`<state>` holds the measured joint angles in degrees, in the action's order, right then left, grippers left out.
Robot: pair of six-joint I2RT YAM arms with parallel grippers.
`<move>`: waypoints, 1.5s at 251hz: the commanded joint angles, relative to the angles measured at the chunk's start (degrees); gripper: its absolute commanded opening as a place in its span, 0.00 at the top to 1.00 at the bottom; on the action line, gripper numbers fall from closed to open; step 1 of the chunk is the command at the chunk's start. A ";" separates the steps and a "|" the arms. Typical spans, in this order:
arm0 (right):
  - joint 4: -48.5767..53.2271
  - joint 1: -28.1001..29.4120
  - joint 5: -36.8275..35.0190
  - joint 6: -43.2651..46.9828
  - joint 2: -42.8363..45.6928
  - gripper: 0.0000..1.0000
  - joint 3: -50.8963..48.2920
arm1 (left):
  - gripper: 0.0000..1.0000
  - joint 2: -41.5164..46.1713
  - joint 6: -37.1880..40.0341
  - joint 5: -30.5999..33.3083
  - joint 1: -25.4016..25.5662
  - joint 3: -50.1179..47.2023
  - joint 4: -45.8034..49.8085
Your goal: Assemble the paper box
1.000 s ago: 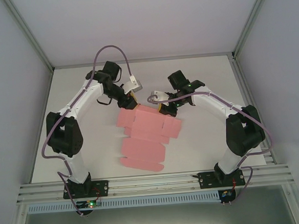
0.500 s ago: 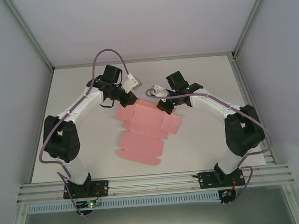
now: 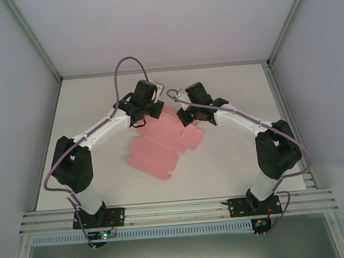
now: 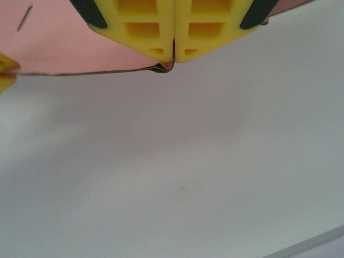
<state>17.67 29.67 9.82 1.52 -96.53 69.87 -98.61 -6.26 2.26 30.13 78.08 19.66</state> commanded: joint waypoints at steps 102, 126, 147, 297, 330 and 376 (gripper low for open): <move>-5.22 3.98 0.62 -4.66 -1.81 1.00 -4.09 | 1.00 2.20 -15.32 8.12 4.66 -15.27 -15.09; -5.51 3.87 6.50 2.12 -1.75 0.93 -5.38 | 1.00 2.77 -12.31 4.64 4.66 -16.70 -17.22; -3.84 2.11 10.15 7.64 -1.89 0.84 -5.64 | 1.00 4.15 -9.02 2.52 4.62 -17.92 -18.70; 3.49 -1.13 12.75 17.79 -1.91 0.91 -5.54 | 1.00 7.11 -3.71 1.38 3.74 -23.77 -24.08; -2.46 -0.85 7.71 9.54 -2.01 1.00 -6.14 | 1.00 7.06 -6.13 1.24 3.82 -26.64 -28.63; -7.04 -0.85 3.81 2.42 -2.30 1.00 -8.11 | 0.99 8.33 -10.09 6.00 3.83 -32.20 -35.25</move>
<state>17.52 29.45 20.05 11.68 -99.02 63.48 -91.88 -13.61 5.72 33.76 49.98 -9.23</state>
